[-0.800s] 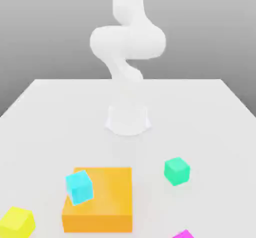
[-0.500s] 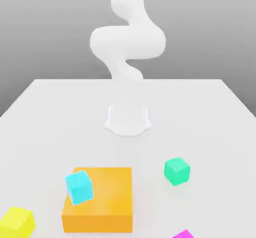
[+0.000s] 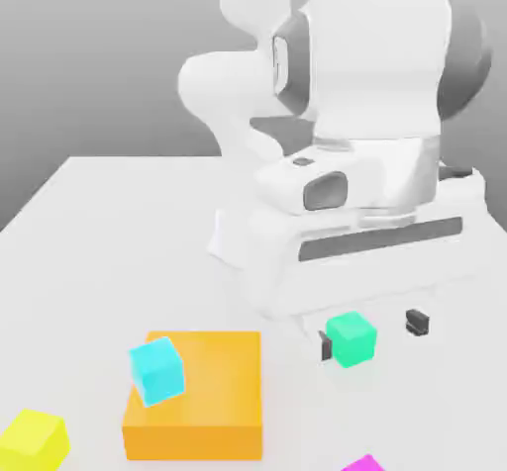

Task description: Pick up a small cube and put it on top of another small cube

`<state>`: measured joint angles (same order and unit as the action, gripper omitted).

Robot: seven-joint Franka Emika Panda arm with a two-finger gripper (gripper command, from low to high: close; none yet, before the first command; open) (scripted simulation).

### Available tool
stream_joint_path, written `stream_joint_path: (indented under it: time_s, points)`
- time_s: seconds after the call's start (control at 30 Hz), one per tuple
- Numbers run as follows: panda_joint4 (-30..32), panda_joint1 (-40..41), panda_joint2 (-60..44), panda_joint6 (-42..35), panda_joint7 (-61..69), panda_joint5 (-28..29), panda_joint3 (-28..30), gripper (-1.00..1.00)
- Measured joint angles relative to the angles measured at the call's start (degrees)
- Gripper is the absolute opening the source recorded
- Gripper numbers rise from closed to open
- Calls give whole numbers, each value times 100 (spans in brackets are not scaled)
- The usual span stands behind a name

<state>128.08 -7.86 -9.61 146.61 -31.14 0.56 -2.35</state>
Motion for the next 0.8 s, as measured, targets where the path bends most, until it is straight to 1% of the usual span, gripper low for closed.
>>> stream_joint_path:
  time_s: [0.2,0.33,0.37,0.6,0.73,0.8]
  points:
    - [-92,-119,-1249,361,201,177,-74,0]
    - [-256,-175,-2079,932,174,269,-27,0]
    - [-282,-183,-2202,1025,167,280,-17,-100]
    - [-279,-181,-2191,1011,168,280,-20,-100]
    - [-119,-133,-1489,469,215,207,-76,-100]
    - [105,-10,-1076,285,39,97,62,-100]
